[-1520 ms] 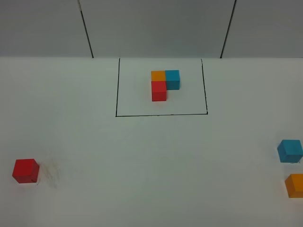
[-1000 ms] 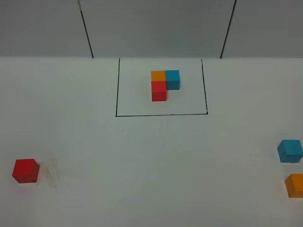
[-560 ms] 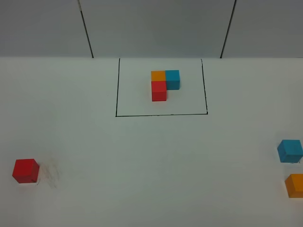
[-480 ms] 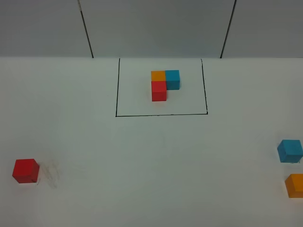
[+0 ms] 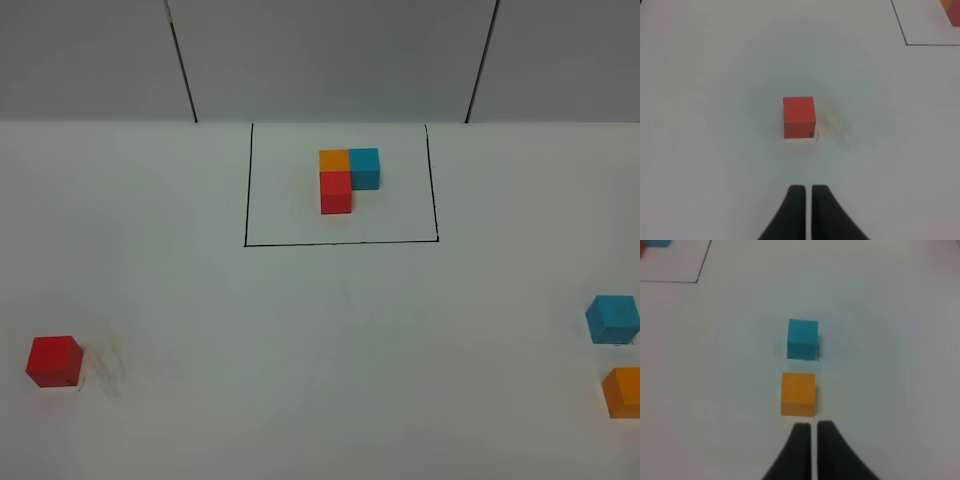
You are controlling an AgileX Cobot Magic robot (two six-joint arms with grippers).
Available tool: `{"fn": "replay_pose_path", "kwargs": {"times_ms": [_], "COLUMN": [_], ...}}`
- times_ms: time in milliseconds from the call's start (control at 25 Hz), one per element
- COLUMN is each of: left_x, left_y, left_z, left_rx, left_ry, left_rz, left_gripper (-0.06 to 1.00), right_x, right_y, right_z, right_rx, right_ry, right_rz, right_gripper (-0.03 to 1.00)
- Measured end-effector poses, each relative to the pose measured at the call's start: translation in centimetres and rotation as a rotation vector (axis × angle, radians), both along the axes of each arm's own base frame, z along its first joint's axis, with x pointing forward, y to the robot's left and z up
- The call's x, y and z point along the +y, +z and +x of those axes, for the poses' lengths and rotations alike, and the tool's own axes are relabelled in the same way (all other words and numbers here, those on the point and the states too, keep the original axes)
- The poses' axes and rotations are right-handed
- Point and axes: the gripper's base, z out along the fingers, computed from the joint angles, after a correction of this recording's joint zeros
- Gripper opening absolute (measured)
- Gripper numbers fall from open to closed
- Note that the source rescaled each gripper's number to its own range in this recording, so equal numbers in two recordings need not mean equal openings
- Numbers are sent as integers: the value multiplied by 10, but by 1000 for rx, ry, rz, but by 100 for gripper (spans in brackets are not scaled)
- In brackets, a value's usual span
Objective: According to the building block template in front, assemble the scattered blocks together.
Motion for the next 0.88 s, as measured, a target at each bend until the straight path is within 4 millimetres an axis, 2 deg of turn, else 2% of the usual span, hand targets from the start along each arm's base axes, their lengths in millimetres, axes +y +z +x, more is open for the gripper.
{"fn": "replay_pose_path", "kwargs": {"times_ms": [360,520,680,880], "left_x": [0,1,6,10], "left_y": [0,0,0,0], "left_z": [0,0,0,0], "left_rx": [0,0,1,1], "left_ry": [0,9,39,69], "left_rz": [0,13,56,101], "left_gripper": [0,6,26,71], "right_x": [0,0,0,0], "right_y": [0,0,0,0], "right_z": [0,0,0,0], "right_rx": [0,0,0,0], "right_ry": [0,0,0,1], "right_rz": [1,1,1,-1], "right_gripper": [0,0,0,0]}}
